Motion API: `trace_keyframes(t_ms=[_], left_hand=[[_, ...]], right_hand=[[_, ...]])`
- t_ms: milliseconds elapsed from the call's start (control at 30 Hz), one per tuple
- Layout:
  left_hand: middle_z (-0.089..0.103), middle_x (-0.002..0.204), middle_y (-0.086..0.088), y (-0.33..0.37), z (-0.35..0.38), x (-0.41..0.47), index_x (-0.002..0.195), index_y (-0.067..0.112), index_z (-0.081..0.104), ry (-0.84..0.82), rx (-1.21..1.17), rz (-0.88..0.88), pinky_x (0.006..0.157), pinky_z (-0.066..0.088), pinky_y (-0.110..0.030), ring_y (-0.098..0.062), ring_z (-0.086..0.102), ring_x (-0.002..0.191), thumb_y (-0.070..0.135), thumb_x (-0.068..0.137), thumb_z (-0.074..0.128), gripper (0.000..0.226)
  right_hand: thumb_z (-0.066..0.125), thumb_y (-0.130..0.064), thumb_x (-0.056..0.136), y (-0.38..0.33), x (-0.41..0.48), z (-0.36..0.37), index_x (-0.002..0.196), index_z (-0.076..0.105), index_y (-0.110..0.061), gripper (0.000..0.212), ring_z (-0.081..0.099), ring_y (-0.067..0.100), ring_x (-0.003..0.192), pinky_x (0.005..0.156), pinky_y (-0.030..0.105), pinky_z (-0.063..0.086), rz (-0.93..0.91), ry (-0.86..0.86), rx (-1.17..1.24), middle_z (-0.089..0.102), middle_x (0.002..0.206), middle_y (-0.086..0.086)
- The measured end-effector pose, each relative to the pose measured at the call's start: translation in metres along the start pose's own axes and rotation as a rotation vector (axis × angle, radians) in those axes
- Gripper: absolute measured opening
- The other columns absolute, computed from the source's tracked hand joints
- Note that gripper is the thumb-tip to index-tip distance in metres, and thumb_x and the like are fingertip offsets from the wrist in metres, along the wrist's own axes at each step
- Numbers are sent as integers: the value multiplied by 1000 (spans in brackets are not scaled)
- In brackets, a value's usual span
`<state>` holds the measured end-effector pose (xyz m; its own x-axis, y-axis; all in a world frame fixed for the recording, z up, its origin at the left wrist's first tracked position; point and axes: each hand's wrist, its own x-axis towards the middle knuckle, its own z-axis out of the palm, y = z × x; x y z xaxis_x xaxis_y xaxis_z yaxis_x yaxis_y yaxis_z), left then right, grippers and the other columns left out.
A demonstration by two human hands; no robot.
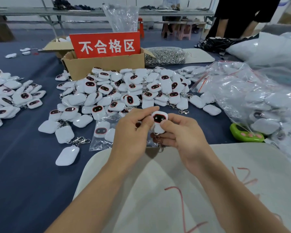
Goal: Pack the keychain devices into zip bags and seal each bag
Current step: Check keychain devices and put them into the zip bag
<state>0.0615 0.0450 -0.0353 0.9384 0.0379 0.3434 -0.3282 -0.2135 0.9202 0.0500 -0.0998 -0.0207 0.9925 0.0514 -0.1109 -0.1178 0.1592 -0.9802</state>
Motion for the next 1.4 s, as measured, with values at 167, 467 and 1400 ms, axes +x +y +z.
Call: trace_keyframes(t_ms=[167, 467, 1400], left_hand=[[74, 103, 21, 3, 2, 2, 100, 45, 76, -5, -61, -19, 81, 45, -6, 3, 67, 96, 13, 94, 61, 35], [80, 93, 12, 8, 1, -2, 94, 36, 83, -15, -117, -118, 86, 58, -24, -10, 74, 94, 17, 88, 70, 23], [79, 83, 11, 7, 4, 0, 89, 47, 80, 16, -93, -60, 71, 56, -25, -7, 68, 73, 31, 84, 72, 19]], right_hand=[[56, 3, 98, -3, -1, 0, 97, 75, -5, 20, 75, 32, 76, 69, 40, 64, -34, 4, 3, 76, 89, 23], [63, 5, 92, -6, -3, -5, 92, 82, -5, 21, 68, 30, 66, 65, 38, 64, -61, 59, -68, 75, 89, 28], [61, 12, 83, -2, 1, -4, 90, 79, -13, 32, 66, 22, 59, 67, 48, 54, -131, 18, -168, 77, 78, 16]])
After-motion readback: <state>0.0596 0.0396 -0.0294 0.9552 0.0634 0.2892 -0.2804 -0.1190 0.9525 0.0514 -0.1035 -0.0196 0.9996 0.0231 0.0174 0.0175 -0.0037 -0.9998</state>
